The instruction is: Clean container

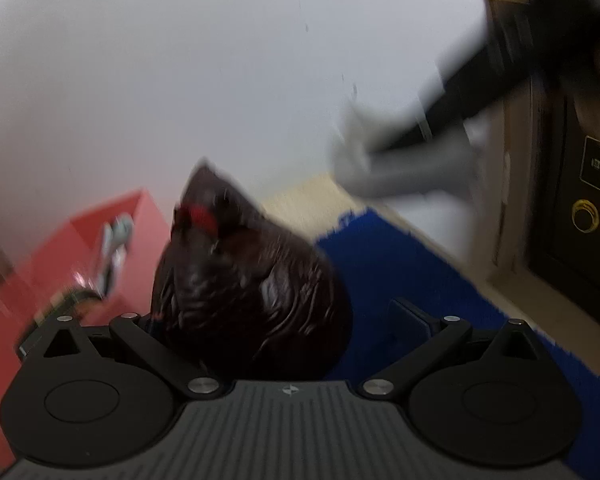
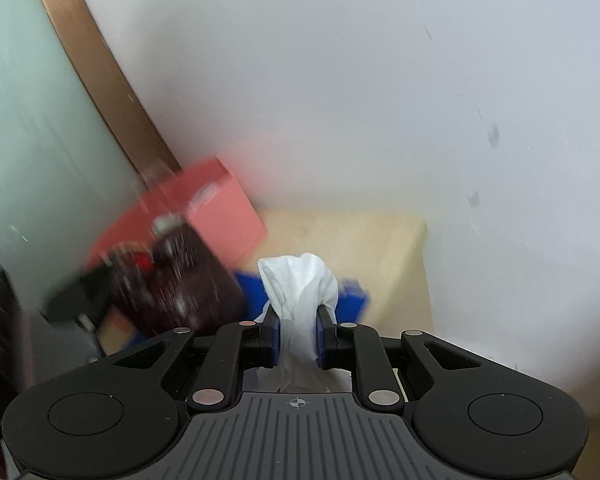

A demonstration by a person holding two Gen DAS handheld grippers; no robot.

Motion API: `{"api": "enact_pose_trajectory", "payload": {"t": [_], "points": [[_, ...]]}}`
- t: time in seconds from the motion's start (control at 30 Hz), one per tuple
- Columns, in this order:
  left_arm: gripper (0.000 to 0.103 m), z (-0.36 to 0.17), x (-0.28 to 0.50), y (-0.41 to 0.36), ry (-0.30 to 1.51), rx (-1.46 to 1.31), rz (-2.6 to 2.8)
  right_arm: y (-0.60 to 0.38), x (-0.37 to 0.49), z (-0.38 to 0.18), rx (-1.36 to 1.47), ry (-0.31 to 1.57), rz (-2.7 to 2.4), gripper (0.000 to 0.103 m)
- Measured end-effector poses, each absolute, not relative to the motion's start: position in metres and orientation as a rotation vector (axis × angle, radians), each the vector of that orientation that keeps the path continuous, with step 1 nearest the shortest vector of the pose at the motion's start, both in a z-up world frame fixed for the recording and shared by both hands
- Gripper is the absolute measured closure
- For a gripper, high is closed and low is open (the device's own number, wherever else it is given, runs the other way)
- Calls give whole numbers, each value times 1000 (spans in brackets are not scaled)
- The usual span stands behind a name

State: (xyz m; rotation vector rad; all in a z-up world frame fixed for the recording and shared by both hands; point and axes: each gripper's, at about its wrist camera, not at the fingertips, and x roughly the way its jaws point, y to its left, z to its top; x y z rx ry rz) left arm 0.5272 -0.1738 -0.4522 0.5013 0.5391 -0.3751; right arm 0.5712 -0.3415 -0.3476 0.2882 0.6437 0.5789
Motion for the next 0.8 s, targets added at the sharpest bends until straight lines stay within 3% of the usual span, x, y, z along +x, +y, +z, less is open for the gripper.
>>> {"api": "enact_pose_trajectory", "payload": {"t": [0.23, 0.43, 0.8], "points": [[1, -445, 524, -180, 514, 458, -376, -309, 589, -303, 101, 574, 715, 84], [19, -438, 525, -172, 488, 369, -333, -313, 596, -325, 111, 651, 683, 84], [19, -417, 511, -160, 439, 211, -343, -333, 589, -347, 177, 722, 601, 83]]}}
